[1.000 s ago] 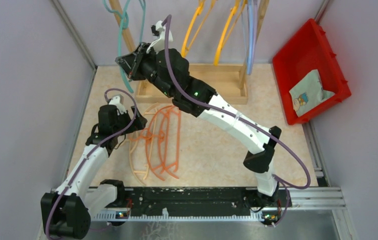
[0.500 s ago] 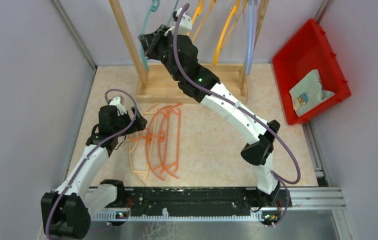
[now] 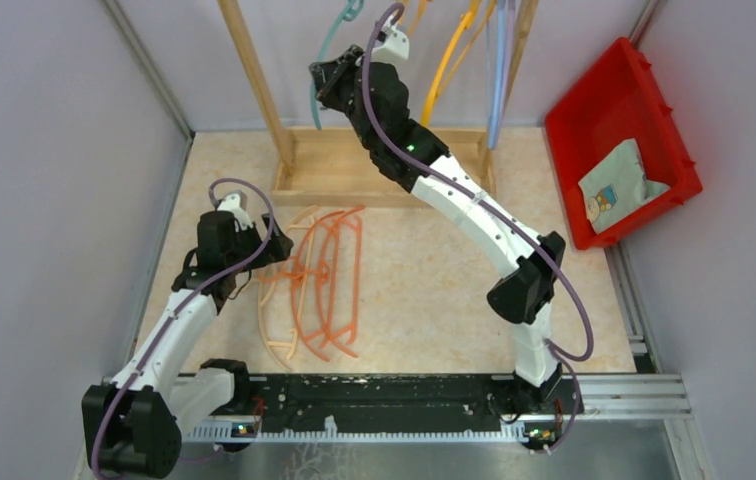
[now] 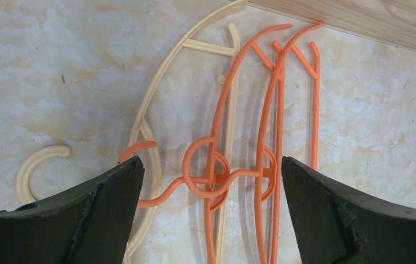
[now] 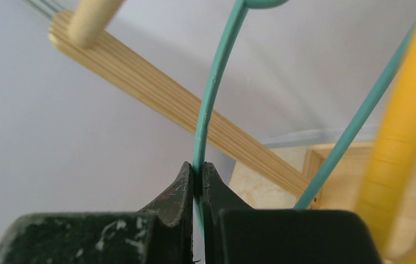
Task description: Organize the hangers
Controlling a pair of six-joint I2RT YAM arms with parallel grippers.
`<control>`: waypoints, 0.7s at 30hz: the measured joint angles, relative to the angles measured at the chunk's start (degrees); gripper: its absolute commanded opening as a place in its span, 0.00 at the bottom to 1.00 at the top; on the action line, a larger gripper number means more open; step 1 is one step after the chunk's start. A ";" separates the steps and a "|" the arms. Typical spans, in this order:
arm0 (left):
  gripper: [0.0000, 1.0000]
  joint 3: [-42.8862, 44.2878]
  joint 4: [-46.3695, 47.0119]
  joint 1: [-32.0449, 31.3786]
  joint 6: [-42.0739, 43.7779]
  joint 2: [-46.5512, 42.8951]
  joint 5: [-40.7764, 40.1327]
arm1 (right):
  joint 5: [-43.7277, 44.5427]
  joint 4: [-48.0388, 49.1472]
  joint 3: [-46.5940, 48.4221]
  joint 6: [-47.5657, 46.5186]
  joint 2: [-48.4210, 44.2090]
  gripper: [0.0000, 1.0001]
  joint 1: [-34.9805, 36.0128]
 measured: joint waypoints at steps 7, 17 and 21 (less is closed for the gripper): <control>1.00 0.00 0.00 0.22 0.07 0.07 -0.20 | 1.60 2.75 -10.64 1.68 -3.61 0.00 -1.84; 1.00 -0.02 0.02 0.24 0.11 0.66 -0.15 | 6.43 5.27 -22.58 2.43 -16.20 0.00 -4.04; 1.00 -0.02 0.00 0.24 0.11 0.70 -0.15 | 8.76 5.07 -25.29 2.45 -19.45 0.00 -4.79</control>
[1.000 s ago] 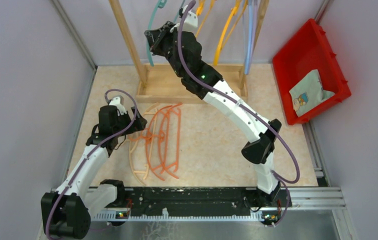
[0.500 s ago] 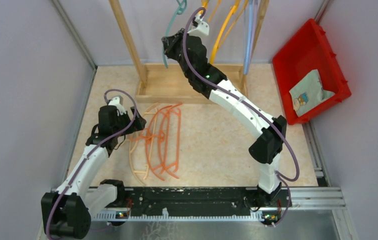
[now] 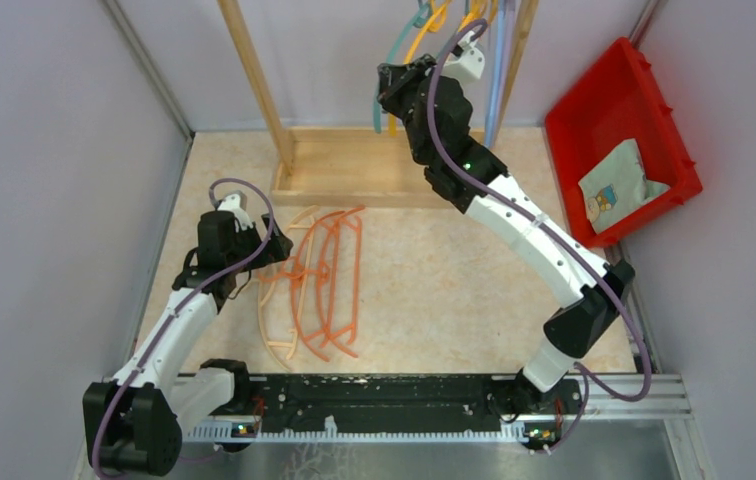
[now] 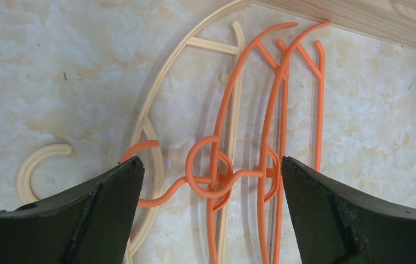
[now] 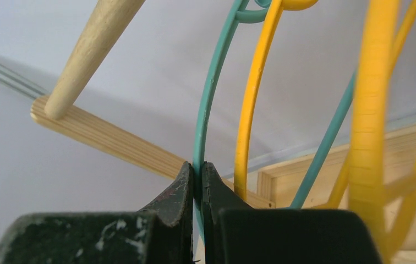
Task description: Organize the hangers
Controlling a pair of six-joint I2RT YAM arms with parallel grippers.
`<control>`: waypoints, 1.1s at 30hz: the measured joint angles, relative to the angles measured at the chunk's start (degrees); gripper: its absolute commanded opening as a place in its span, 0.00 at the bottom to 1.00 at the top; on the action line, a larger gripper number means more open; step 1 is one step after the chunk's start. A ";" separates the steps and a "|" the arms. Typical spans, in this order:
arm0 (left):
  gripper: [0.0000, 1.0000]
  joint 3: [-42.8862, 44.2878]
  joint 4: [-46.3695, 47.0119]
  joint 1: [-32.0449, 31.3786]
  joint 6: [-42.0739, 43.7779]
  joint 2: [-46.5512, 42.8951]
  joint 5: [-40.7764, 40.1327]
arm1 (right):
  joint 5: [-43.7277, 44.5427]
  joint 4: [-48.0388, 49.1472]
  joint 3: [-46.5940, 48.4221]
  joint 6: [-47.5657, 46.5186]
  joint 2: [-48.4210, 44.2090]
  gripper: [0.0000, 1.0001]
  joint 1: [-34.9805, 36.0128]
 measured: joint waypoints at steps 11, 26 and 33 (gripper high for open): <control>1.00 -0.11 -0.04 0.00 0.04 0.00 0.02 | 4.33 -0.04 -6.21 0.74 -4.68 0.00 -1.20; 1.00 -0.15 -0.66 0.00 0.02 -0.02 0.04 | 4.59 -1.86 -10.75 5.14 -9.55 0.52 -4.13; 1.00 -0.28 -0.85 0.00 0.02 -0.33 0.04 | 3.87 -4.17 -10.80 5.38 -9.60 0.62 -4.20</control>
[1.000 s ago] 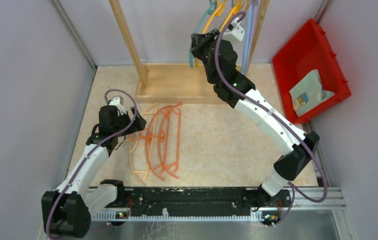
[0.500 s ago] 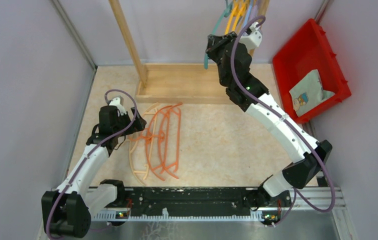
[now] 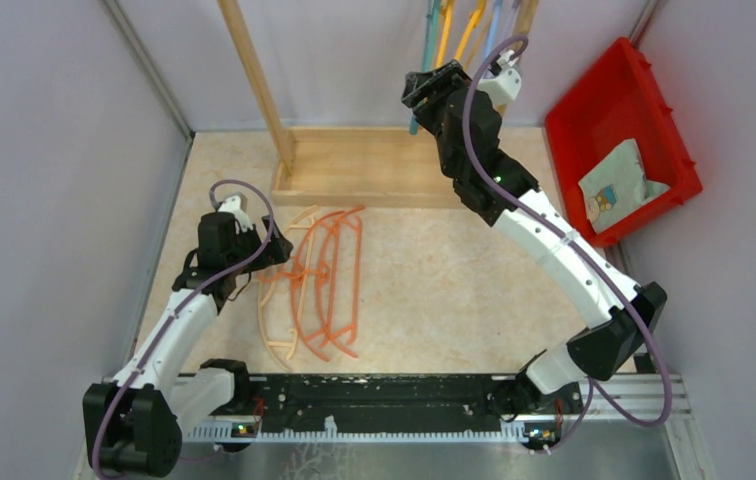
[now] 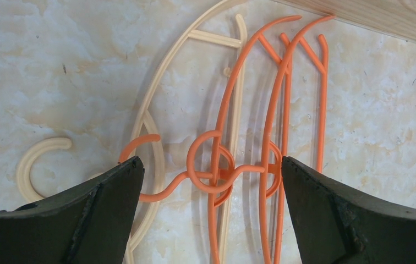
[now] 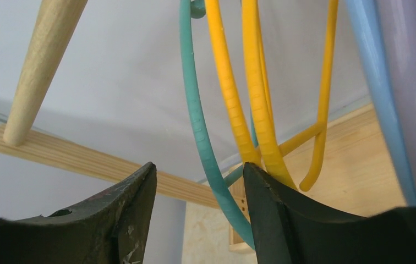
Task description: Organize the hangers
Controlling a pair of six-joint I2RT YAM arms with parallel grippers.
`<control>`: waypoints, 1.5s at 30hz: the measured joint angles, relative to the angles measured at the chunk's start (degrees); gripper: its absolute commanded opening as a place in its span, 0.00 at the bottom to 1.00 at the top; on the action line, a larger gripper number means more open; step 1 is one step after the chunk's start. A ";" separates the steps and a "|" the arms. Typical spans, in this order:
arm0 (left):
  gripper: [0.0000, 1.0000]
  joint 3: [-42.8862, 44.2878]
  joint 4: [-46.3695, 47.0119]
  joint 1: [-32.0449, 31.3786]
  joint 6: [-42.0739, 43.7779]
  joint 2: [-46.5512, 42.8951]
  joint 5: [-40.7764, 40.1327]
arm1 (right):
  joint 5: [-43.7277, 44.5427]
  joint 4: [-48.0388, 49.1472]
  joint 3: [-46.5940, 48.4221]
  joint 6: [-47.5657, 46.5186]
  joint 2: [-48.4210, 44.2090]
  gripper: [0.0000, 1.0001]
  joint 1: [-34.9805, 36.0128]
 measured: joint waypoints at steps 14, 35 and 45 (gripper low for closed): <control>1.00 -0.09 0.04 0.02 0.00 0.52 -0.31 | -4.28 1.81 -4.74 -14.80 -10.62 0.69 7.32; 1.00 4.33 -0.55 7.28 -1.99 7.91 1.25 | -14.34 -18.45 -6.73 -31.95 -5.20 0.64 24.90; 1.00 6.60 -3.45 15.26 -3.43 8.66 4.37 | -29.66 -20.39 -12.81 -28.70 7.48 0.53 25.29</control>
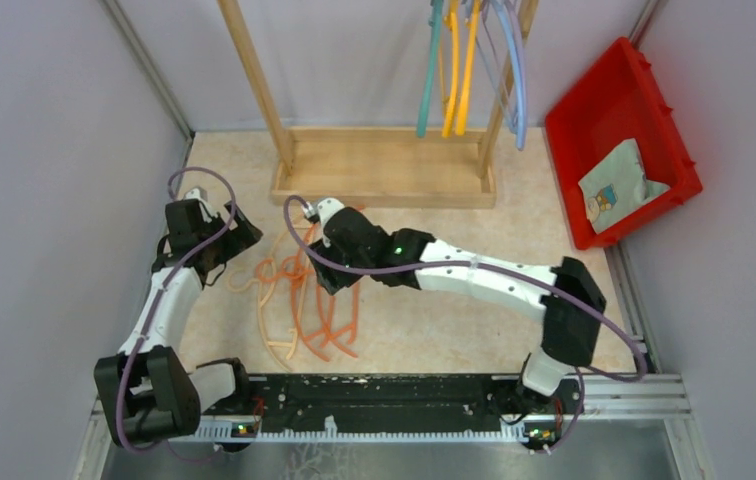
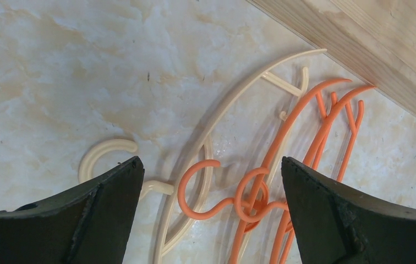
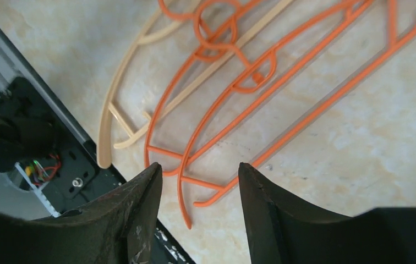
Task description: Organize the hangers
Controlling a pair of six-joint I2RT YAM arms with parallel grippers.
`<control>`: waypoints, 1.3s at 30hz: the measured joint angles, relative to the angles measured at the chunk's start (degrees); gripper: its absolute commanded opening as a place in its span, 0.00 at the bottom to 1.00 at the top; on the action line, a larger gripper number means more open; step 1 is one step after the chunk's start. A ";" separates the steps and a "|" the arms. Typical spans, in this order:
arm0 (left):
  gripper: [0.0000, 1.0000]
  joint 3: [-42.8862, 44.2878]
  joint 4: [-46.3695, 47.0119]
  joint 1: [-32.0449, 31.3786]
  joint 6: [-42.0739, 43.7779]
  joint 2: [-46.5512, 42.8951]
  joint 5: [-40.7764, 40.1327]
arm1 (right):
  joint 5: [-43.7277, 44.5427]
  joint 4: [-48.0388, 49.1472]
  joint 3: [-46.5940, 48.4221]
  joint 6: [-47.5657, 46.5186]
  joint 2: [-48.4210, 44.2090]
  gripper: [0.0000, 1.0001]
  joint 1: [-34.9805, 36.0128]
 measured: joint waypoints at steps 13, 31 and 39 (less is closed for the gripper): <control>1.00 -0.81 -0.15 0.90 -0.13 -0.79 2.34 | -8.76 4.31 -2.95 5.18 15.98 0.48 3.04; 1.00 -2.64 -0.15 0.90 -0.39 -3.43 4.98 | -3.54 9.35 -1.46 7.56 24.26 0.15 3.32; 1.00 -3.63 -0.07 0.90 -0.57 -3.48 5.27 | 0.20 8.70 -0.76 10.51 25.24 0.00 3.37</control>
